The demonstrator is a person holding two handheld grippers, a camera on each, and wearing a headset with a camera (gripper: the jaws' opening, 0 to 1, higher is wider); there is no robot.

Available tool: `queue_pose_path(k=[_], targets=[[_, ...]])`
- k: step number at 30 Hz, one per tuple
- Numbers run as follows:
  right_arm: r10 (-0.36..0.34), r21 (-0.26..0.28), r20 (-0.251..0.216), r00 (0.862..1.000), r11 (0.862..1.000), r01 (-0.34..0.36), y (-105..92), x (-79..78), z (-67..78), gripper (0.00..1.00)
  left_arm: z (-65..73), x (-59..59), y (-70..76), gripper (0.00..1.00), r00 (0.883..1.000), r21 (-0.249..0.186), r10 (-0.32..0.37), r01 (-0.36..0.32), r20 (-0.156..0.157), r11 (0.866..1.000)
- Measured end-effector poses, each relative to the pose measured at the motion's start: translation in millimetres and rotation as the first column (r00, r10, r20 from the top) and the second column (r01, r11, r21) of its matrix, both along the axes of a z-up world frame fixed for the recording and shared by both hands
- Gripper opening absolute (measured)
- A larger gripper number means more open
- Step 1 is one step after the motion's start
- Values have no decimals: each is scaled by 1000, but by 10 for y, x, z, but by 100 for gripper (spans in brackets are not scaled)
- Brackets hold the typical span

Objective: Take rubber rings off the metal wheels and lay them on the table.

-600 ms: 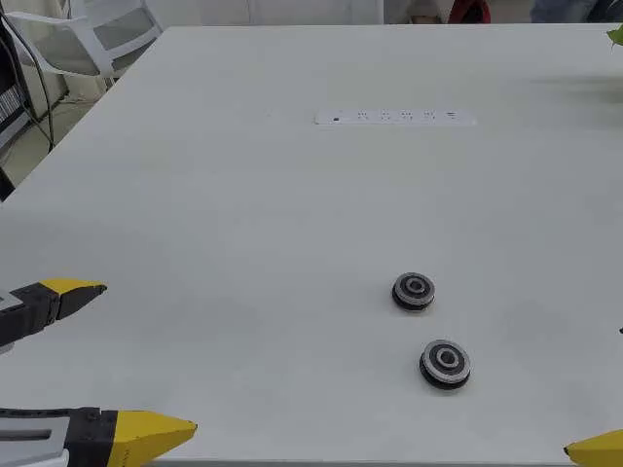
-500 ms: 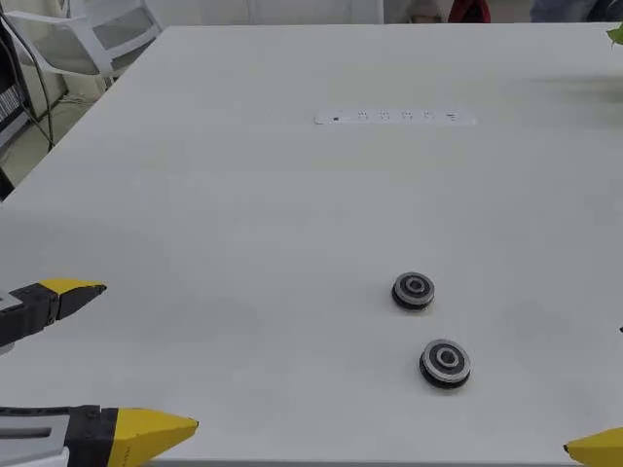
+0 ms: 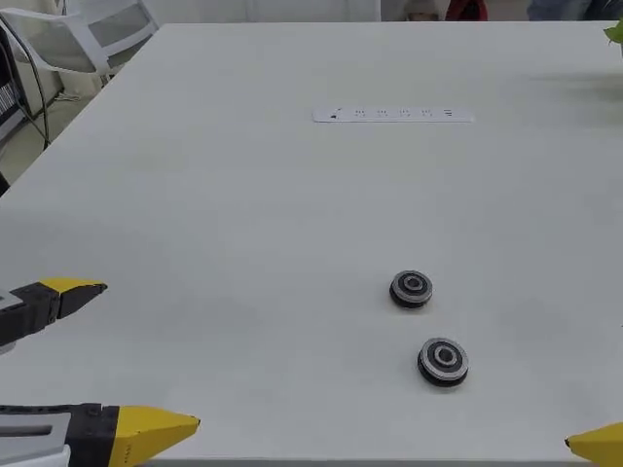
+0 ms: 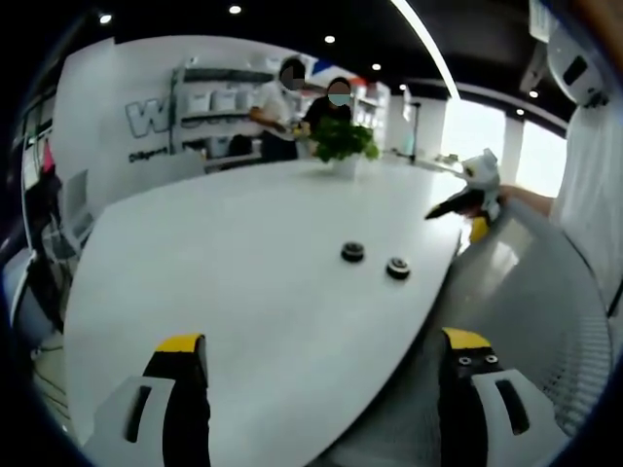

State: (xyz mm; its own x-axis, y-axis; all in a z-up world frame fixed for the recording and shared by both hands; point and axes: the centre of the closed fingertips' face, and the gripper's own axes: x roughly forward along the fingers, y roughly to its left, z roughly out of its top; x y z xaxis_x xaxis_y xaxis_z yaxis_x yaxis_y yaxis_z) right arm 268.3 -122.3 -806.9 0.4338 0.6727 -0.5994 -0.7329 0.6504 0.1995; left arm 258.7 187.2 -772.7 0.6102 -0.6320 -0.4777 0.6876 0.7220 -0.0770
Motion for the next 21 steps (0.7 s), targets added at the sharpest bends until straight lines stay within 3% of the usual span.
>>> queue_pose_path(k=[21], targets=[[1,13,2,1000,1000,-1,58,5,35,99,12,-9,4,100,1000,-7,-5,5,2,1000]])
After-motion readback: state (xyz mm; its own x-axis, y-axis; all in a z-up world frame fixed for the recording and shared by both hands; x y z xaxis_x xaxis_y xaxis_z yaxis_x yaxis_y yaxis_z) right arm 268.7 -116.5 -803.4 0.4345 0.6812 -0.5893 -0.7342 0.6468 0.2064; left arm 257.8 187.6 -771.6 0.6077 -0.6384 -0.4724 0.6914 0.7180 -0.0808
